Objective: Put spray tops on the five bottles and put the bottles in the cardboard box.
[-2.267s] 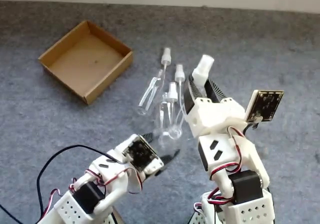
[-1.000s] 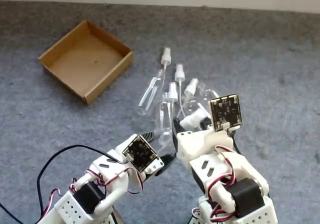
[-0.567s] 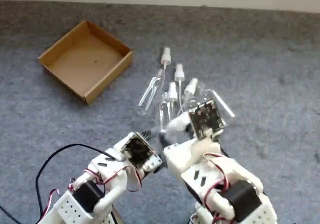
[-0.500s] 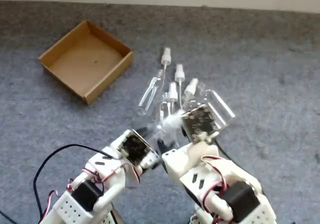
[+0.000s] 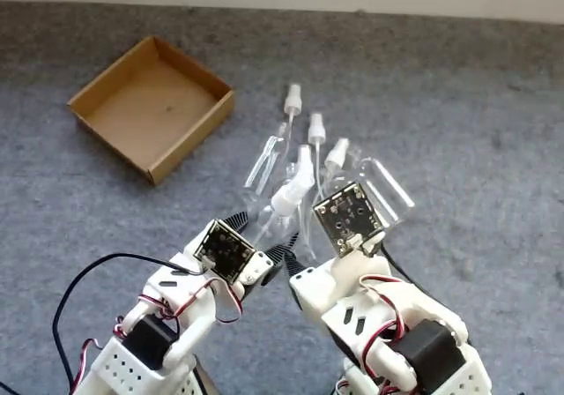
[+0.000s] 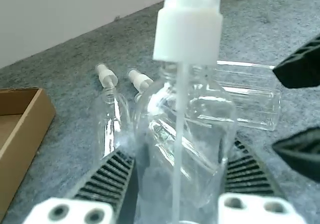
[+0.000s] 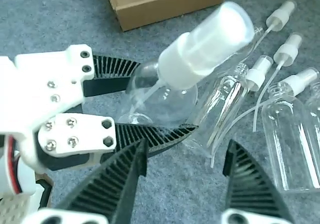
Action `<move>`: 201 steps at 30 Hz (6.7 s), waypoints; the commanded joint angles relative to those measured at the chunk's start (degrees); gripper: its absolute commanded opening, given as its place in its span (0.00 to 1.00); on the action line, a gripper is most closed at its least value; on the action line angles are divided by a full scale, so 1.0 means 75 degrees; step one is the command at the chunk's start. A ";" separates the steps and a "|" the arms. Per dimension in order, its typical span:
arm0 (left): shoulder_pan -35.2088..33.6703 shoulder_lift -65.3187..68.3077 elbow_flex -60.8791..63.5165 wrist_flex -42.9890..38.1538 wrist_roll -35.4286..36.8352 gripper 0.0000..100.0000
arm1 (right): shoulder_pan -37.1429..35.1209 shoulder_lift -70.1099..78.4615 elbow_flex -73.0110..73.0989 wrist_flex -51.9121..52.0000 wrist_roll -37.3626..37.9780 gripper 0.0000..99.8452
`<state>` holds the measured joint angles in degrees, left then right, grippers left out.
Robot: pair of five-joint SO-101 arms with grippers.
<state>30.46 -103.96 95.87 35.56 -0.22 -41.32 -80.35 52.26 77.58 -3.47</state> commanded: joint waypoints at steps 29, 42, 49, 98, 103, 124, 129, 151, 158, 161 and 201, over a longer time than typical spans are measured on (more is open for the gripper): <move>-0.3768 -0.0100 0.0158 -0.1782 0.0070 0.07 | 0.1155 0.0006 0.3558 -0.6078 0.0047 0.02; -0.4249 -0.0100 0.0158 -0.2227 0.2016 0.07 | -0.0627 0.0006 0.4155 -0.7039 0.0035 0.02; -0.3581 -0.0100 0.0158 -0.2251 0.3212 0.07 | -0.1225 0.0006 0.4155 -0.7051 0.0035 0.02; -0.1623 -0.0100 0.0158 -0.1465 0.3329 0.07 | 0.0182 0.0006 0.5152 -0.8293 0.0047 0.02; -0.1623 -0.0100 0.0158 -0.1489 0.3329 0.07 | -0.0264 0.0006 0.5163 -0.8293 0.0047 0.02; -0.1623 -0.0088 0.0158 -0.1336 0.3294 0.07 | -0.1588 -0.0006 0.5281 -0.8117 0.0105 0.02; -0.1248 -0.0088 0.0158 -0.0996 0.2895 0.07 | -0.1623 -0.0006 0.5304 -0.7555 0.1020 0.02; -0.0744 -0.0088 0.0158 -0.0727 0.2086 0.07 | 0.0076 -0.0006 0.5304 -0.7531 0.1383 0.02; -0.0979 -0.0100 0.0158 -0.0797 0.2086 0.07 | 0.0182 -0.0006 0.5327 -0.7531 0.1383 0.02; -0.1518 -0.0100 0.0158 -0.1536 0.2075 0.07 | 0.0182 -0.0006 0.5304 -0.7531 0.1383 0.02; -0.0885 -0.0088 0.0158 -0.2544 0.2040 0.07 | -0.1201 -0.3206 0.5820 -0.7531 0.1407 0.02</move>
<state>22.64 -104.04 95.87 16.48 15.78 -52.22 -102.33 95.43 20.70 6.73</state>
